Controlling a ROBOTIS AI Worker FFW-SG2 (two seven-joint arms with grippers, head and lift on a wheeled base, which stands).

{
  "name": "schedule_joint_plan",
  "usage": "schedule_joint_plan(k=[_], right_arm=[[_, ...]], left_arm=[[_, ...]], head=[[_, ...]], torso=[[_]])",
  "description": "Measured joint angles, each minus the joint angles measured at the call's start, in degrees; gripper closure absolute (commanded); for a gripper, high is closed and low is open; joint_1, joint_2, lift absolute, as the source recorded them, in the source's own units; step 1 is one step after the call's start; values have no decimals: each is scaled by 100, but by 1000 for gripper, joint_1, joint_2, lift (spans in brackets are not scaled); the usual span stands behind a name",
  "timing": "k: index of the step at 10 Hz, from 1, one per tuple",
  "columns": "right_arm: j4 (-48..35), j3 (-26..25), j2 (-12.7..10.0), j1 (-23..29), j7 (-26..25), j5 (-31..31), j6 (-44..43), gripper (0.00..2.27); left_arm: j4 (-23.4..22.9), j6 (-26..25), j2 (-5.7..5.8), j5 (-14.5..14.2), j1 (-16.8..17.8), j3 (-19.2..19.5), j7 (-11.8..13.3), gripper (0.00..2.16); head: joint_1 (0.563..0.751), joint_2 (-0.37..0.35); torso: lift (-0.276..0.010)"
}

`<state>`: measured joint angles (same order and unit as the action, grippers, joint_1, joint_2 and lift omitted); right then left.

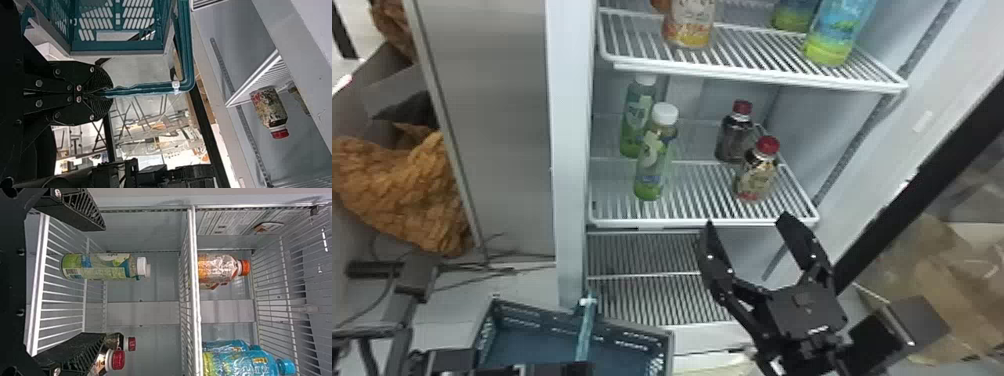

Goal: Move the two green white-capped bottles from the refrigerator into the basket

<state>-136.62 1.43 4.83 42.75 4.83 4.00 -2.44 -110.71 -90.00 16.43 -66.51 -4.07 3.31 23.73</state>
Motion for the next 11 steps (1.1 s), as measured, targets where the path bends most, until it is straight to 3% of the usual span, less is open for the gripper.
schedule_joint_plan(k=[7,11], right_arm=[[65,14,6,-62,0,10,41,78],[586,89,48,-602,0,14,162,78]], left_arm=[[-1,0,0,-11,-14,0,0,1161],[-3,0,5,-24,-1,1,0,1161]], head=[[695,-257],[695,-240]], torso=[[-263],[-263]])
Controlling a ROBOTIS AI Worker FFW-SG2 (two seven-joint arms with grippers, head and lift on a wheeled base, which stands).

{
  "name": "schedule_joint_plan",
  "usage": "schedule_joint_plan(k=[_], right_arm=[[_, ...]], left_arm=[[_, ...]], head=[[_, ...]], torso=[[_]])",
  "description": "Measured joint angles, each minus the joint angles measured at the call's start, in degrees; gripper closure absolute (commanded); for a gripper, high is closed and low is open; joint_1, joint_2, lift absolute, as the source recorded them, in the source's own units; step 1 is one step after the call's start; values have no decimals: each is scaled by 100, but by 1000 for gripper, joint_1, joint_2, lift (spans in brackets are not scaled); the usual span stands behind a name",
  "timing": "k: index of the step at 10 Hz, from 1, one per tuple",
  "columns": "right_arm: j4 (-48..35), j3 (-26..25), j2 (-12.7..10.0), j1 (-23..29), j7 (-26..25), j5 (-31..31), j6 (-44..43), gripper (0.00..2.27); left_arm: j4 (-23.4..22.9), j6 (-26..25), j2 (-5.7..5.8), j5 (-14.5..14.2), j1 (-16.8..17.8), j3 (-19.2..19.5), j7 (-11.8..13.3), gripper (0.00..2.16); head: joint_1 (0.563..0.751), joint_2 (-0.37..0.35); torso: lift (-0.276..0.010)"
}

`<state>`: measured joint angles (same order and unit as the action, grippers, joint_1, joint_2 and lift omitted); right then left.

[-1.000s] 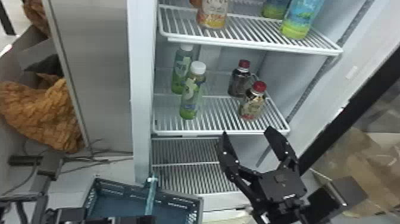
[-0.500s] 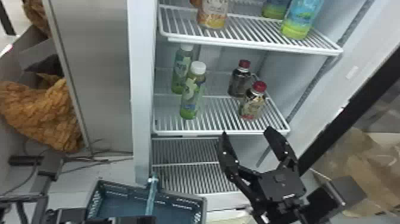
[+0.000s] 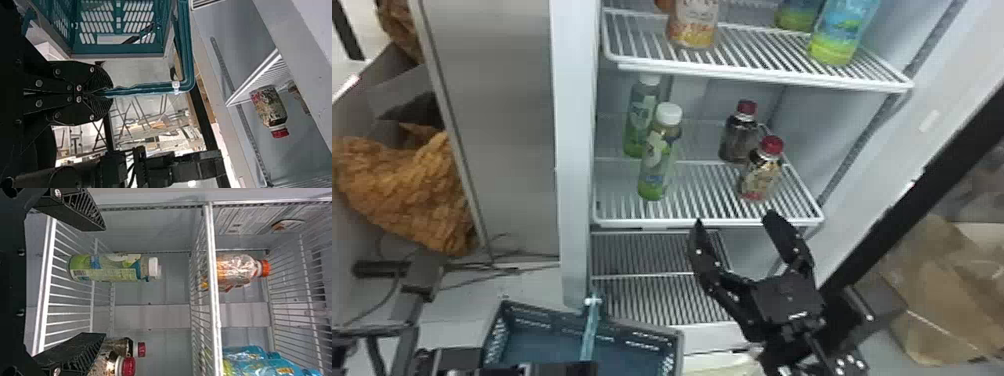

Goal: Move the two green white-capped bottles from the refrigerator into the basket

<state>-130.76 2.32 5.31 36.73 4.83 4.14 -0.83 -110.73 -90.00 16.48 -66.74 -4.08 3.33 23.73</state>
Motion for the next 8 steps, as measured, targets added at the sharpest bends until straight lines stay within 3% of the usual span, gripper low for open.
schedule_joint_plan(k=[4,8], right_arm=[[572,128,95,-577,129,64,55,78],[1528,267,137,-1525,221,20,45,76]], left_arm=[[3,0,4,2,1,42,0,1161],[3,0,-4,-126,30,66,0,1161]], head=[[695,-209],[695,-183]], torso=[[-263],[-263]])
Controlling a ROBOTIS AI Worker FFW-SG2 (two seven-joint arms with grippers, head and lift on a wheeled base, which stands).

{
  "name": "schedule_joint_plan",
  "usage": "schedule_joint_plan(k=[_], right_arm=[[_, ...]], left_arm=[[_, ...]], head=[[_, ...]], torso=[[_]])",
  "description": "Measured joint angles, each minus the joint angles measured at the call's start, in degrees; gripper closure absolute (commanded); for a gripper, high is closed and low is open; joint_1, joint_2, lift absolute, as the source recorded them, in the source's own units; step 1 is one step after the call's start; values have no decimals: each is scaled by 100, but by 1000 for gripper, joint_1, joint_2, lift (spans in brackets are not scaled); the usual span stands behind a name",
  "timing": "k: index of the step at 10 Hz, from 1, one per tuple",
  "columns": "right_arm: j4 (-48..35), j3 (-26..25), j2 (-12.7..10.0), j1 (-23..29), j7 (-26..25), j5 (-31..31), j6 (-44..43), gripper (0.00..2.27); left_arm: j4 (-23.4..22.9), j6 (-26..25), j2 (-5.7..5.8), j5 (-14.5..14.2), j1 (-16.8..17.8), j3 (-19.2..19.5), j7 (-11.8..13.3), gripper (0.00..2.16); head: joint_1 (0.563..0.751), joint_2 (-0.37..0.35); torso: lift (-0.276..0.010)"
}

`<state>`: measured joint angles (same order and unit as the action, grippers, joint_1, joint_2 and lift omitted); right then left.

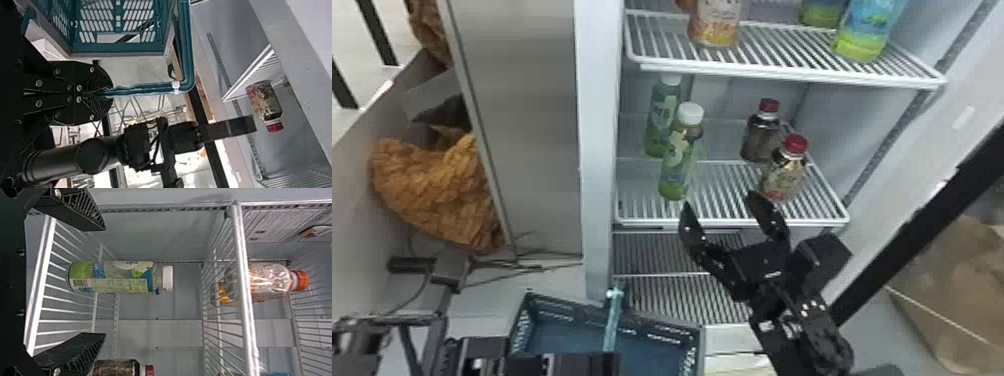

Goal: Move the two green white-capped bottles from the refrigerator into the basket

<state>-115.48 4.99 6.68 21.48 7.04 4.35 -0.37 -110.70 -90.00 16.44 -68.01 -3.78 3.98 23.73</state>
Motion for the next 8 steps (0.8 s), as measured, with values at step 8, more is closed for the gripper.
schedule_joint_plan(k=[8], right_arm=[[1910,336,-44,-1670,-1,-135,-298,75]], left_arm=[[-4,0,3,-21,15,-15,0,1161]], head=[[695,-138]], torso=[[-263]])
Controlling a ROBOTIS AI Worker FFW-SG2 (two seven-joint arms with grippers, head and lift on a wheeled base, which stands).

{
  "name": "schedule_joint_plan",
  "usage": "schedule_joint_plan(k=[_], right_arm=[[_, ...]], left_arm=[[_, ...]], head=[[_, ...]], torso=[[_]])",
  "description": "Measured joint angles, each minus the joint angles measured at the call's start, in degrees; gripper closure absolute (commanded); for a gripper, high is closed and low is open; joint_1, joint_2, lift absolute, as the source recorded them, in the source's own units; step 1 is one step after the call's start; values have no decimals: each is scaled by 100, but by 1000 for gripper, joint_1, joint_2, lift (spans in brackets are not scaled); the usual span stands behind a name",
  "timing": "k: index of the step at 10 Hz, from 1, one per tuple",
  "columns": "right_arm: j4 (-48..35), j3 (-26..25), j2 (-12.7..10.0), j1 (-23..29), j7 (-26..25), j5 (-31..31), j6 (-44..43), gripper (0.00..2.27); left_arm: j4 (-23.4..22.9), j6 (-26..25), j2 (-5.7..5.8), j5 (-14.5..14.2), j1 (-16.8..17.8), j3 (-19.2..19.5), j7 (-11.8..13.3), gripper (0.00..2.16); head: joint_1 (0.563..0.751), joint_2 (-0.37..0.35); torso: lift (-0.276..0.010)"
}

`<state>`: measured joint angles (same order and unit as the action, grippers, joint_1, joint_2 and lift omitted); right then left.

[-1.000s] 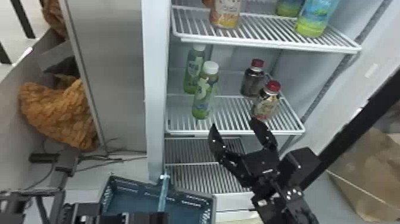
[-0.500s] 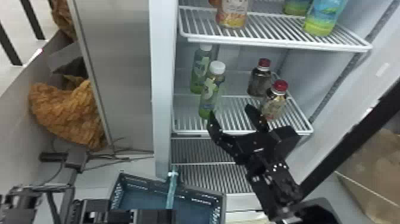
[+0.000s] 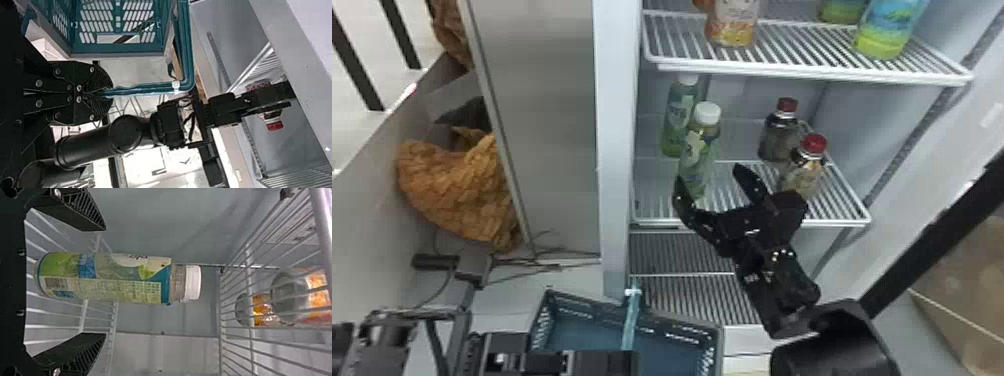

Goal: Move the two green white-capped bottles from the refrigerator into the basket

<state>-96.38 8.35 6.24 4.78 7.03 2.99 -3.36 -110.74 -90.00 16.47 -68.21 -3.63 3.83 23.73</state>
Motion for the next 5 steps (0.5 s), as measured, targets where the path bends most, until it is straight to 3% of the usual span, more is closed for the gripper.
schedule_joint_plan(k=[5], right_arm=[[795,172,-11,-712,-18,-92,-66,76]], left_arm=[[0,0,-3,0,34,-24,0,1161]], head=[[695,-124]], torso=[[-263]])
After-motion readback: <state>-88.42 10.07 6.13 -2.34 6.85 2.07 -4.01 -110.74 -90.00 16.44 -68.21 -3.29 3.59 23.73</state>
